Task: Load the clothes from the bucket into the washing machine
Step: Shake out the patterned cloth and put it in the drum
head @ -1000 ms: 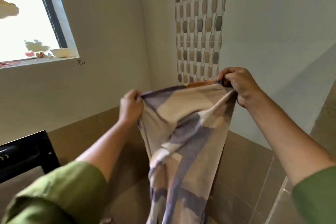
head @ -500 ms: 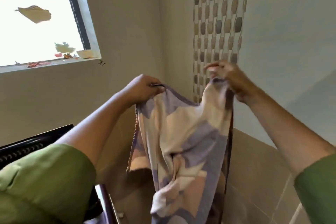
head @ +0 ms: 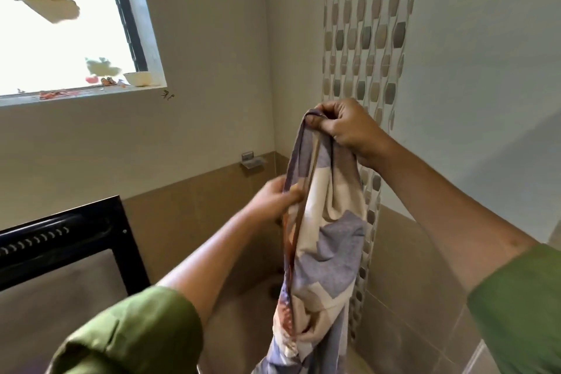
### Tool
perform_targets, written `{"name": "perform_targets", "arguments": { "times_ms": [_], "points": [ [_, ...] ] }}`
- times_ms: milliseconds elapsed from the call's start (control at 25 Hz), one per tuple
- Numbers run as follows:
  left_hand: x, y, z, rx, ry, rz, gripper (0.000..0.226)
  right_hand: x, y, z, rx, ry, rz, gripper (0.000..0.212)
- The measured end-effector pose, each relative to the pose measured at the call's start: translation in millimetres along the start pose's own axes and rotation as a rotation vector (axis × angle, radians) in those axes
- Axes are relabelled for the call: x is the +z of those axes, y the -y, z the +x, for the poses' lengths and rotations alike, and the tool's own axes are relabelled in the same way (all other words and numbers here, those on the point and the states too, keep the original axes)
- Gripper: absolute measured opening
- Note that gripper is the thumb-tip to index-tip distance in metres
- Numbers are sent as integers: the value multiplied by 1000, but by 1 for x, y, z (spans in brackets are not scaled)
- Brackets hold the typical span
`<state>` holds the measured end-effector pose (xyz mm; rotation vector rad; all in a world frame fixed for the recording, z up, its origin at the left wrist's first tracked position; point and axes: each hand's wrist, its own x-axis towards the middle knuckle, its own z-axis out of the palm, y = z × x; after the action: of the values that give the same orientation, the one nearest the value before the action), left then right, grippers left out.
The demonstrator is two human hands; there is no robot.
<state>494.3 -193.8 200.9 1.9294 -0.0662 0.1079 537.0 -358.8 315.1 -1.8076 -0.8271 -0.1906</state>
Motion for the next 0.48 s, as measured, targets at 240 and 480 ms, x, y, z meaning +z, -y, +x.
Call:
{"name": "perform_targets", "arguments": {
  "times_ms": [240, 480],
  "points": [
    [-5, 126, -32, -389, -124, 588, 30, -33, -14, 4, 61, -349, 140, 23],
    [-111, 124, -34, -319, -535, 499, 24, -83, -47, 1, 94, -497, 61, 26]
  ]
}}
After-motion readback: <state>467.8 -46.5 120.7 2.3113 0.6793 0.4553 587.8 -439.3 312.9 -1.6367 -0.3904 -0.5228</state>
